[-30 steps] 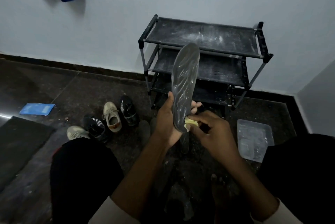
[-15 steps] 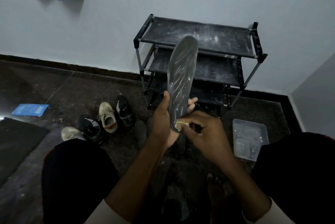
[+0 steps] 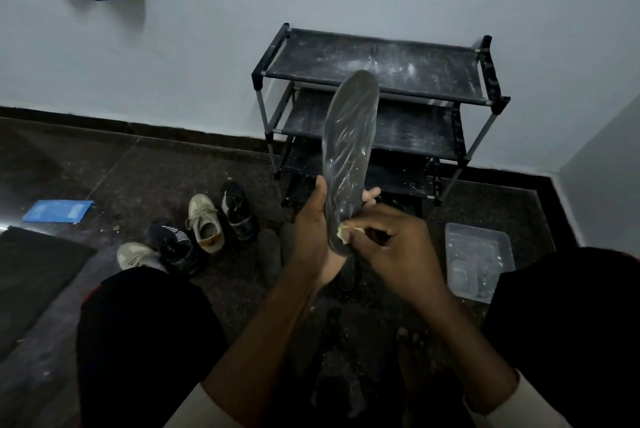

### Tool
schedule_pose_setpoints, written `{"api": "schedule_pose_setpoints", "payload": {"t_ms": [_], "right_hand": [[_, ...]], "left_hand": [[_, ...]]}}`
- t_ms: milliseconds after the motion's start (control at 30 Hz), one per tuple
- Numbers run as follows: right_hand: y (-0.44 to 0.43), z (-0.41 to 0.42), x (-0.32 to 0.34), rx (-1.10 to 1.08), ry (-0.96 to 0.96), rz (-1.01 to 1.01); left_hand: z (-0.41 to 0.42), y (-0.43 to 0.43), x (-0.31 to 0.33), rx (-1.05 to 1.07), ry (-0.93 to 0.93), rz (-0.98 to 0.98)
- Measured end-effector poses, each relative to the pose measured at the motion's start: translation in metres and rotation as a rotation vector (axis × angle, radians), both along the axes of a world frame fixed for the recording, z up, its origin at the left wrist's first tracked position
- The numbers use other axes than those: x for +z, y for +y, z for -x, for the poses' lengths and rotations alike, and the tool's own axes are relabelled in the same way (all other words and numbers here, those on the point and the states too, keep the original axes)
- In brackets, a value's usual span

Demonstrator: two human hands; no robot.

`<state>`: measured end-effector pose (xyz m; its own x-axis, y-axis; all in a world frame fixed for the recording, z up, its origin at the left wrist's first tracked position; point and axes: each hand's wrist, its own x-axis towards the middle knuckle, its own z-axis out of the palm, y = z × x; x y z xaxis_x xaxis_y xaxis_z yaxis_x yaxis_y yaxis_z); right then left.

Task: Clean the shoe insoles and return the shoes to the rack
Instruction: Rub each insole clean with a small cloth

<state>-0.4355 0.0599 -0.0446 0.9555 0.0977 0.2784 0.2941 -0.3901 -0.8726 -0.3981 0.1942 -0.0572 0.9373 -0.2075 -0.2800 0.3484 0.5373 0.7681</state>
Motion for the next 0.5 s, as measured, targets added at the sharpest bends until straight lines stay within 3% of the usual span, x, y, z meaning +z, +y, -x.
{"api": "schedule_pose_setpoints", "payload": {"t_ms": [133, 300, 433, 500], "right_hand": [[0.006, 0.012, 0.002, 0.127, 0.048, 0.019], [-0.003, -0.002, 0.004, 0.034, 0.023, -0.032], [0.003, 0.008, 0.003, 0.173, 0.065, 0.022], [-0.007, 0.006, 0.002, 0.123, 0.094, 0.024]], "left_hand": [[0.001, 0.002, 0.001, 0.037, 0.006, 0.047], [0.002, -0.003, 0.0, -0.019, 0.015, 0.05], [0.0, 0.0, -0.002, 0.023, 0.03, 0.066], [0.001, 0.001, -0.001, 0.004, 0.034, 0.086]]}}
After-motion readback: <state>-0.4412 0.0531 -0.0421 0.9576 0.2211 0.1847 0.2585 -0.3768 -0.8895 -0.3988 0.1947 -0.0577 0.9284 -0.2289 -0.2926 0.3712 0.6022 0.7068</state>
